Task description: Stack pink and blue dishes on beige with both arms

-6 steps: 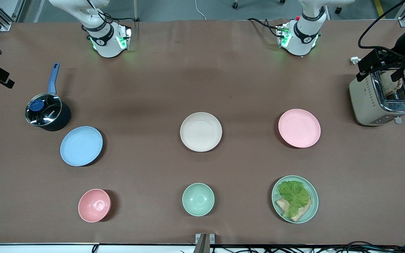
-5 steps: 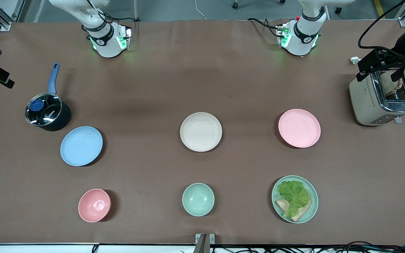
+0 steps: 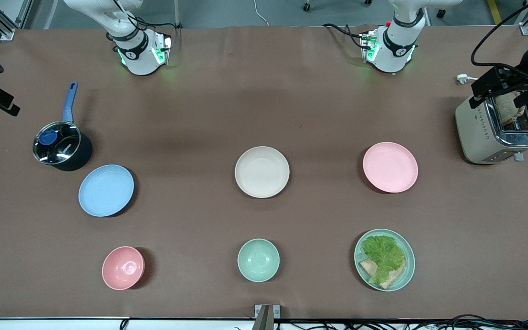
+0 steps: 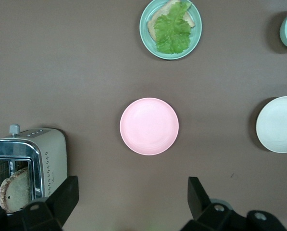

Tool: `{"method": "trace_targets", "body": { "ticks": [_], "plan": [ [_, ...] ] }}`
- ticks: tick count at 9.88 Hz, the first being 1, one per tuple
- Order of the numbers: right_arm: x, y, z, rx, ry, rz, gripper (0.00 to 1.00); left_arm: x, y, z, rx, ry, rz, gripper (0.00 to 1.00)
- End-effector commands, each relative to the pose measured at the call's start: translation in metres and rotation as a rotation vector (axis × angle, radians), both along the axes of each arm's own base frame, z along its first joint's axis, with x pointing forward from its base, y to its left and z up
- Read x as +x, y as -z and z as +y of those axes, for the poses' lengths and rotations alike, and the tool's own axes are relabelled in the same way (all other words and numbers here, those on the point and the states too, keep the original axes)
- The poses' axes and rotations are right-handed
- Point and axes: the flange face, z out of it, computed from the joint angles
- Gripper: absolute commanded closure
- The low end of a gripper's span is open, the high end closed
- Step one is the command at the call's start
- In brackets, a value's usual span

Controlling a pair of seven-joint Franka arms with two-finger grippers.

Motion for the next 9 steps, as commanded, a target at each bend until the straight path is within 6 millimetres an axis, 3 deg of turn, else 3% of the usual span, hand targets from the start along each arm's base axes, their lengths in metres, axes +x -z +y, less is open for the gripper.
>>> {"method": "trace_targets", "body": {
  "ticks": [1, 3, 5, 6, 7, 9],
  "plan": [
    [0.023, 0.042, -0.009, -0.002, -0.074, 0.054, 0.00, 0.016, 0.045, 0.036, -0.069, -0.055, 0.042, 0.04],
    [0.065, 0.107, -0.037, 0.078, -0.132, 0.056, 0.00, 0.024, 0.101, 0.058, -0.096, -0.015, 0.051, 0.04],
    [0.099, 0.190, -0.073, 0.122, -0.292, 0.082, 0.00, 0.034, 0.180, 0.076, -0.168, 0.007, 0.072, 0.00],
    [0.111, 0.236, -0.088, 0.156, -0.338, 0.078, 0.00, 0.041, 0.219, 0.074, -0.225, 0.039, 0.093, 0.00],
    [0.114, 0.283, -0.105, 0.202, -0.340, 0.064, 0.00, 0.044, 0.251, 0.075, -0.241, 0.036, 0.104, 0.00],
    [0.109, 0.362, -0.116, 0.248, -0.405, 0.000, 0.00, 0.038, 0.323, 0.079, -0.246, 0.106, 0.100, 0.00]
  ]
}}
